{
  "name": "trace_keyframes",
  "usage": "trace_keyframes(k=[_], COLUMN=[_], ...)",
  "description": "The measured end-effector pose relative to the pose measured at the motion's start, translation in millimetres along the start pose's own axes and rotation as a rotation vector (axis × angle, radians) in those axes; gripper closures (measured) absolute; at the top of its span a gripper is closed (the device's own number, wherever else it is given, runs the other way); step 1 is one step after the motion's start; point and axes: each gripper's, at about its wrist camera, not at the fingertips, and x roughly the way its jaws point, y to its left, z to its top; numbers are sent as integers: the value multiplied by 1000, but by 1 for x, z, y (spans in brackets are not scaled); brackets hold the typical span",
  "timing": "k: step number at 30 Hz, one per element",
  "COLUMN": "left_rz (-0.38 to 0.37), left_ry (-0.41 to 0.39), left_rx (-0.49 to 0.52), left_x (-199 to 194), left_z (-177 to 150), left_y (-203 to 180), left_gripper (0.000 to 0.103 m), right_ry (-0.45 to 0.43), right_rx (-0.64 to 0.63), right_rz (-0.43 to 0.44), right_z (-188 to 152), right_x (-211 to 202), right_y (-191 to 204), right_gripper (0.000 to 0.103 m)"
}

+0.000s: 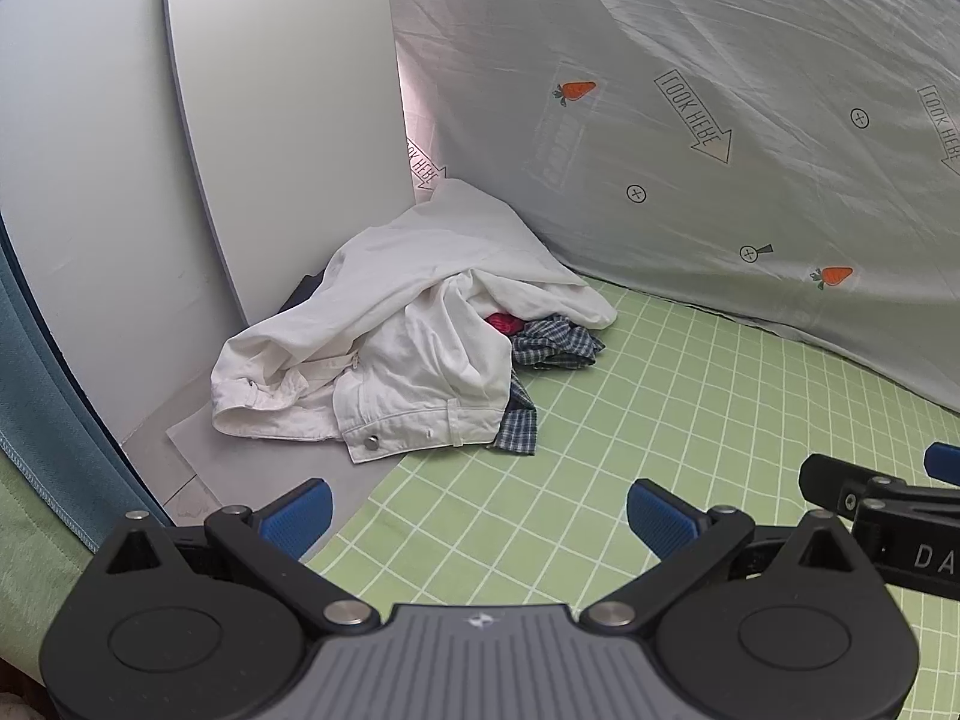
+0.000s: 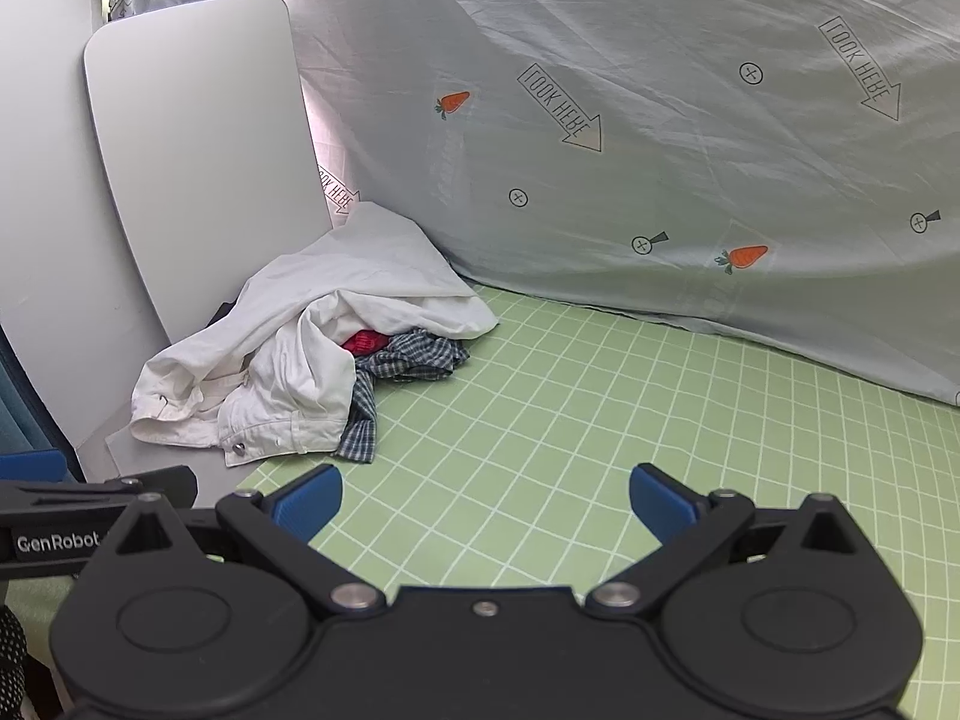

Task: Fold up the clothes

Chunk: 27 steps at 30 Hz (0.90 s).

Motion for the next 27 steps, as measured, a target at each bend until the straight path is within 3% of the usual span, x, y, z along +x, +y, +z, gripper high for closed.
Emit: trace_keyframes(k=[27], left_rz=[0], left_ry=[-4], left_rx=[5], left_x=[-1], left_z=[0], left_y=[-8], left_gripper=[0], right_ry=[10], right_rx=[-6], right_rz=[-3], right_z=[-2], right_x=[0], right_y=[1], right_gripper=[0])
